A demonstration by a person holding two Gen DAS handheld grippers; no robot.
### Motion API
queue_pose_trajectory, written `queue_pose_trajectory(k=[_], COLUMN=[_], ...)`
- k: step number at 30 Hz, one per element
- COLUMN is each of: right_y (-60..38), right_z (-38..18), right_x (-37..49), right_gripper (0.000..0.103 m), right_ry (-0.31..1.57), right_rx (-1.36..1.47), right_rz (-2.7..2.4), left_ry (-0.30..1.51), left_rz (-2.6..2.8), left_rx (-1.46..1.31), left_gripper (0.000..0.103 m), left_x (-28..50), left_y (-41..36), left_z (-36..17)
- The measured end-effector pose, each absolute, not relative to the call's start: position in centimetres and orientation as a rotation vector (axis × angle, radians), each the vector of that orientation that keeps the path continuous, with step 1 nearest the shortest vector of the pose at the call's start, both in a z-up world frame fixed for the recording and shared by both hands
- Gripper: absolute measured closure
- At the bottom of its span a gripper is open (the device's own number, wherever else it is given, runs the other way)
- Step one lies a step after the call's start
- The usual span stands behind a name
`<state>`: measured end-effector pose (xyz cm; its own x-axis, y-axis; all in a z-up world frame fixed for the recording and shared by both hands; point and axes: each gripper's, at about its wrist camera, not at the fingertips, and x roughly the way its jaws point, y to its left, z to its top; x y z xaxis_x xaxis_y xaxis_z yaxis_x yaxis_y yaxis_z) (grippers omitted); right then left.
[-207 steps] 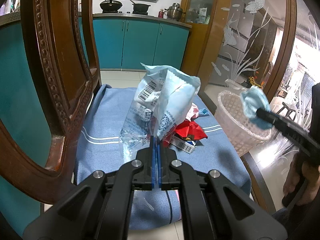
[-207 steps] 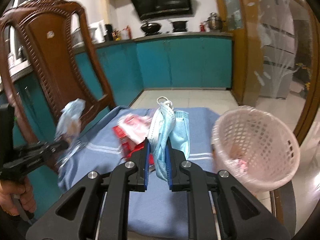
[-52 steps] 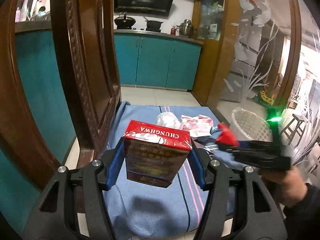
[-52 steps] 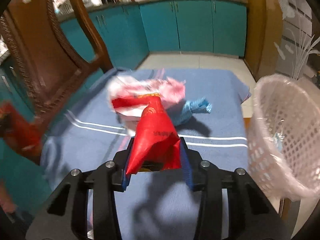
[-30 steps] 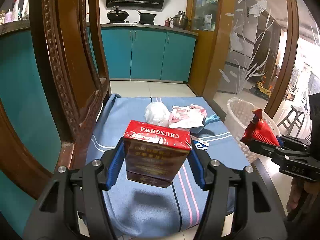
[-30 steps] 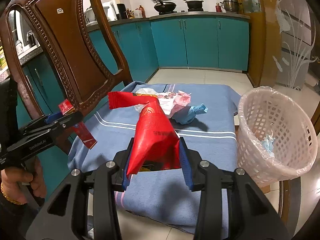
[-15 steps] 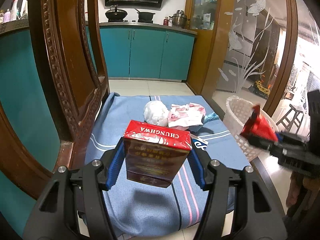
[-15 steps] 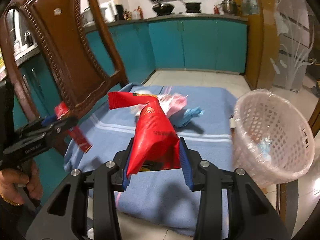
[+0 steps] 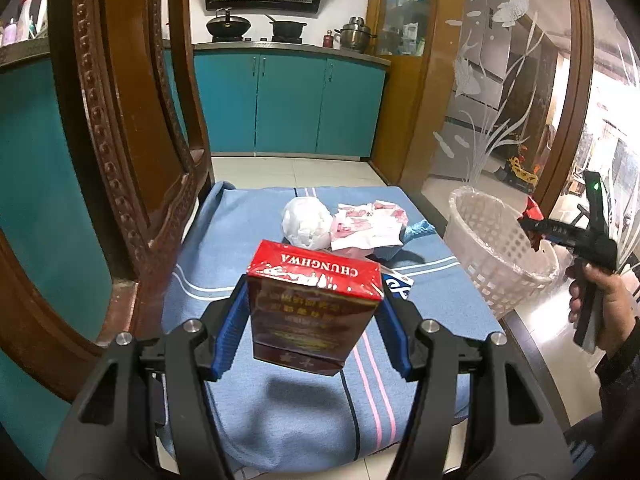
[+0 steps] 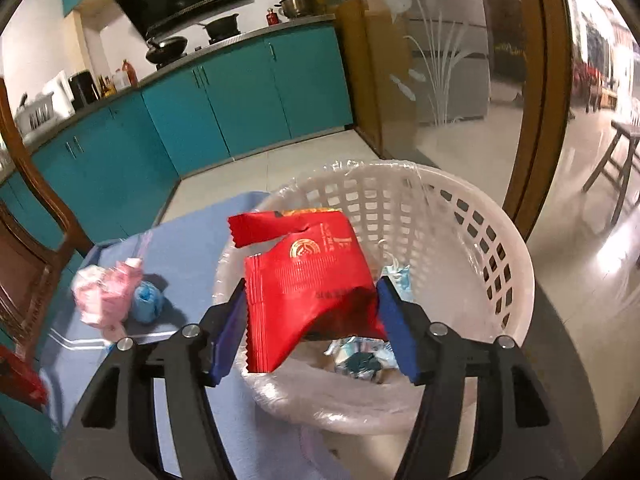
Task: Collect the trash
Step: 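Carry the red wrapper over the basket and open the right gripper, then move the red CHUNGHWA box over the basket and open the left gripper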
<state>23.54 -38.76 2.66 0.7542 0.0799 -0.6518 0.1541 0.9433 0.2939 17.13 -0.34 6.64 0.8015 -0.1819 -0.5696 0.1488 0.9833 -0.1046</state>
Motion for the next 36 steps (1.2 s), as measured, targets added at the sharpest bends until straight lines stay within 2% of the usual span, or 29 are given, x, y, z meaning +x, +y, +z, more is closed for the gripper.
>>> queue_pose_trajectory(k=[1,2,4,6,12,17,28,29,30,31,33,36], right_y=[-38.7,-38.8,-38.8,-39.2,-42.2,-45.0,-47.9,-48.1,-48.1,-48.2,-48.0,-47.3], right_z=[3.8,4.9,6.8,7.3,6.2,7.6,8.2,8.1,8.1,8.0,8.1,8.3], right_x=[22.8,22.0,20.0,19.3,19.8,17.2,14.4,13.9,13.9,13.9,14.0,14.6], right_gripper=[0.031,0.018,0.003,0.003,0.003,0.003,0.003,0.003,0.003,0.003,0.003,0.003], right_ry=[0.679,0.636,0.52,0.475,0.514,0.38,0.233,0.225,0.221,0.22,0.232,0.258], right_rx=[0.355,0.362,0.38,0.374,0.512,0.613,0.678,0.685,0.688,0.691,0.689,0.667], right_rz=[-0.031,-0.028,-0.029,-0.035,-0.075,-0.112,-0.25,-0.258,-0.26,-0.257,-0.243,-0.205], left_ry=[0.617,0.618,0.619,0.63,0.64,0.607,0.576,0.565,0.553,0.547,0.574,0.614], left_rz=[-0.181,-0.184,-0.19,-0.191,-0.23,-0.327,-0.655,-0.66,-0.647,-0.625,-0.583,-0.565], left_rx=[-0.05,-0.046,-0.032,-0.023,0.002,0.005,-0.026,-0.016,0.001,0.02,0.039,-0.025], left_gripper=[0.043,0.043,0.043,0.043,0.043,0.043,0.042,0.029,0.005,0.002,0.002,0.002], left_x=[17.2,17.2,17.2,17.4,17.6,17.8,26.2,26.8,27.5,28.1,29.0,28.9], left_y=[-0.5,-0.7,-1.2,-1.6,-3.5,-6.9,-27.2,-28.4,-29.7,-30.6,-31.3,-27.9], left_z=[6.5,6.5,6.2,5.7,5.1,6.4,11.3,11.2,11.0,10.7,9.8,9.1])
